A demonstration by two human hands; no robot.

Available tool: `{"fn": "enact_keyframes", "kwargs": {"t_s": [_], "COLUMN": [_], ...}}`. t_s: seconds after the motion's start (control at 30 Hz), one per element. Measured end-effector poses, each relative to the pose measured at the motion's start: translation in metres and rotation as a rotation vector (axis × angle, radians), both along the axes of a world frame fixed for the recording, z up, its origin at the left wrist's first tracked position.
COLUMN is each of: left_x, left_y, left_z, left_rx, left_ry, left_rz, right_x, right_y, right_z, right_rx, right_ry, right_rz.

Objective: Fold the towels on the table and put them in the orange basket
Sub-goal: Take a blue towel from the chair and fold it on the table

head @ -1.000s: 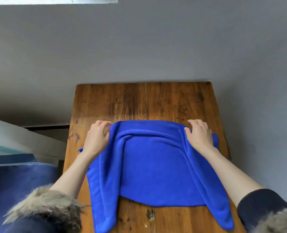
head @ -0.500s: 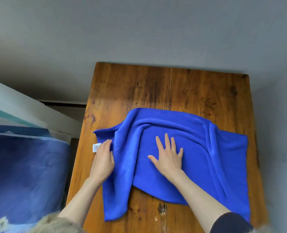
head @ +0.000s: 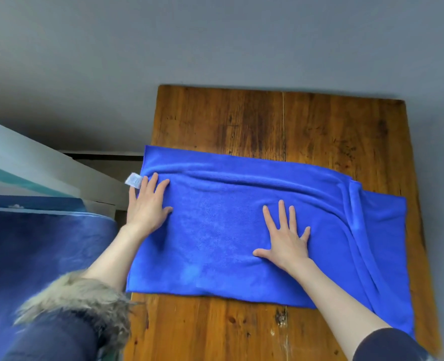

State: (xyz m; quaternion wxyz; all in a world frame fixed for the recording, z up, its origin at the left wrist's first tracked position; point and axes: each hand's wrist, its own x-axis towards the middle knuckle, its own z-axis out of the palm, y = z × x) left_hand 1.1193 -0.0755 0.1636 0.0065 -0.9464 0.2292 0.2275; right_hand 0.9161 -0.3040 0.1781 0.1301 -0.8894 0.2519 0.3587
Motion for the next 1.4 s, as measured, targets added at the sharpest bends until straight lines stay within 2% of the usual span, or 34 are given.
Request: {"fn": "enact_keyframes", "kwargs": {"t_s": [0.13, 0.2, 0.33, 0.67, 0.83, 0.93, 1.03, 1.13, 1.23, 1.33, 1.4], "left_x": [-0.016, -0.044, -0.088, -0.092, -0.101, -0.119, -0.142, -0.170, -0.196, -0.218, -0.228], "left_y": [-0.007, -0.007, -0.001, 0.009, -0.013, -0.042, -0.080, -0.123, -0.167, -0.205, -0.224], "left_z": [0.004, 0.004, -0.001, 0.011, 0.018, 0.022, 0.022, 0.023, 0.020, 0.014, 0.011], "left_rx": [-0.156, -0.206, -0.043, 0.064, 0.019, -0.022, -0.039, -0.029, -0.035, -0.012, 0.016], "left_ry": [-0.103, -0.033, 0.155, 0.252, 0.195, 0.182, 0.193, 0.212, 0.210, 0.211, 0.205], "left_rz": [0.020, -0.001, -0.060, -0.028, -0.063, -0.135, -0.217, -0.307, -0.367, -0.421, -0.459], "right_x": [0.001, 0.001, 0.000, -0.016, -0.026, -0.041, -0.066, -0.100, -0.131, -0.150, -0.157], "right_y": [0.001, 0.001, 0.004, 0.021, 0.004, -0.024, -0.066, -0.110, -0.149, -0.178, -0.193], "right_z": [0.002, 0.001, 0.002, 0.002, 0.013, 0.017, 0.016, 0.014, 0.009, -0.003, -0.012], "right_rx": [0.006, 0.004, -0.002, 0.019, 0.092, 0.037, -0.059, -0.115, -0.061, 0.038, 0.035], "right_ry": [0.013, 0.014, 0.005, -0.024, -0.245, -0.457, -0.551, -0.536, -0.477, -0.295, -0.197], "right_rz": [-0.011, -0.013, -0.018, -0.015, -0.118, -0.254, -0.416, -0.489, -0.513, -0.365, -0.242]}}
